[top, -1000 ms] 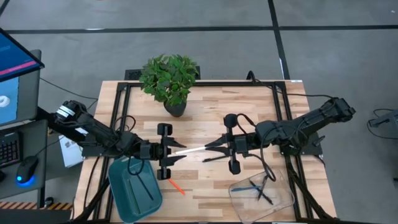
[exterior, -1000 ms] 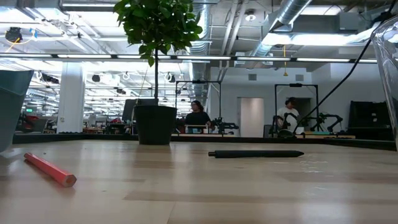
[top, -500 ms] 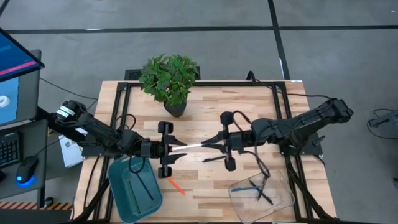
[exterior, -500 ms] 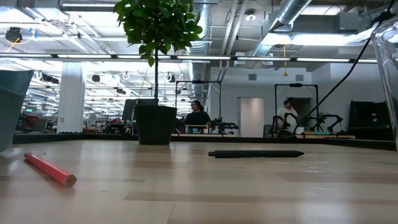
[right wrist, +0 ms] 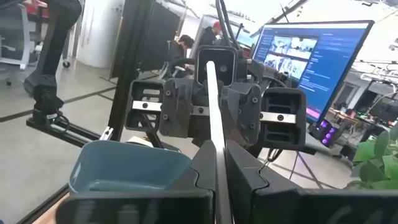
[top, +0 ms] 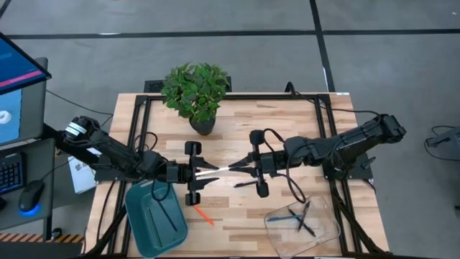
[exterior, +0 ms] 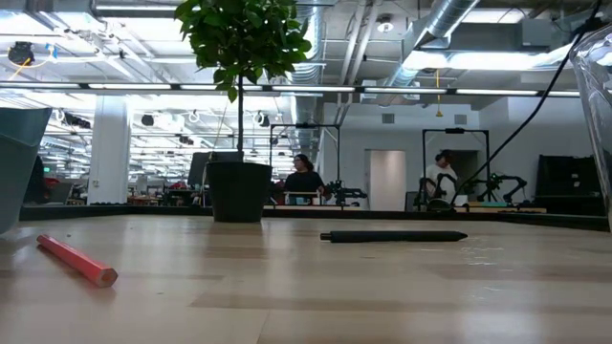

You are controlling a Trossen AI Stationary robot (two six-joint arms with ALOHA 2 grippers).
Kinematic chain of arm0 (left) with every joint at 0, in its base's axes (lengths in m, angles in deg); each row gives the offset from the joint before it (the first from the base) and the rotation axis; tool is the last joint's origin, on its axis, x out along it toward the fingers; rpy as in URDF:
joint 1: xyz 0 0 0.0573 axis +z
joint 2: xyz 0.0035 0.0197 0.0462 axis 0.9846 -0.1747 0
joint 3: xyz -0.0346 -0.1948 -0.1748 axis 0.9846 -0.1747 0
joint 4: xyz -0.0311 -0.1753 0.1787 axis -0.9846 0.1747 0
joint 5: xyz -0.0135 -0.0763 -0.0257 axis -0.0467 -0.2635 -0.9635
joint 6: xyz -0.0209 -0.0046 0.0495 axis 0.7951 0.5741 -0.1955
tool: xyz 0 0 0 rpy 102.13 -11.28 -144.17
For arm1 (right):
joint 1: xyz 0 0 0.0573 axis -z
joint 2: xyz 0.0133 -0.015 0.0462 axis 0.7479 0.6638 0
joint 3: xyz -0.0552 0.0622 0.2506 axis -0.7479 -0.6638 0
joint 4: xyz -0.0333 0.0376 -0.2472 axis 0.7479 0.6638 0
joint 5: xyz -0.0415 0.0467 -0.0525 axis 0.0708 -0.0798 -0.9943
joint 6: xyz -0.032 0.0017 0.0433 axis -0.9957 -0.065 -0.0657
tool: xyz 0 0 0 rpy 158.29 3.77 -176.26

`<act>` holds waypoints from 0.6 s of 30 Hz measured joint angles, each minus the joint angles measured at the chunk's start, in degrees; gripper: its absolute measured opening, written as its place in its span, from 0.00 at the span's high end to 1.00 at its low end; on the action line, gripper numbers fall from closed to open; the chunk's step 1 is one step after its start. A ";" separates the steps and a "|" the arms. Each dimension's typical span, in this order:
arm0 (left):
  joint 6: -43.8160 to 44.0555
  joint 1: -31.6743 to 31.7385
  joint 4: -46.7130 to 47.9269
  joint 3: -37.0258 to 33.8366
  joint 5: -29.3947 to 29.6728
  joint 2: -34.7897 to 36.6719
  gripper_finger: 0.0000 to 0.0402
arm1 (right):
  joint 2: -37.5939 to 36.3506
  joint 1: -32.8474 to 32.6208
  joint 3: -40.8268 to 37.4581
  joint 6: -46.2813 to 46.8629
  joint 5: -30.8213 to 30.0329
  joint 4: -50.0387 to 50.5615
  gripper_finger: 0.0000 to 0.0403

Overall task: Sort pens & pencils
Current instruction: Put the white pencil into the blue bin

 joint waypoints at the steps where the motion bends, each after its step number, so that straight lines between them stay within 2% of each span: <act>1: -0.13 -0.01 0.05 0.00 0.19 0.00 0.71 | -0.01 0.00 0.00 0.02 0.05 -0.06 0.91; 18: -2.44 -0.01 0.33 0.00 0.20 0.00 0.71 | -0.05 0.02 0.00 -0.07 0.21 0.05 0.91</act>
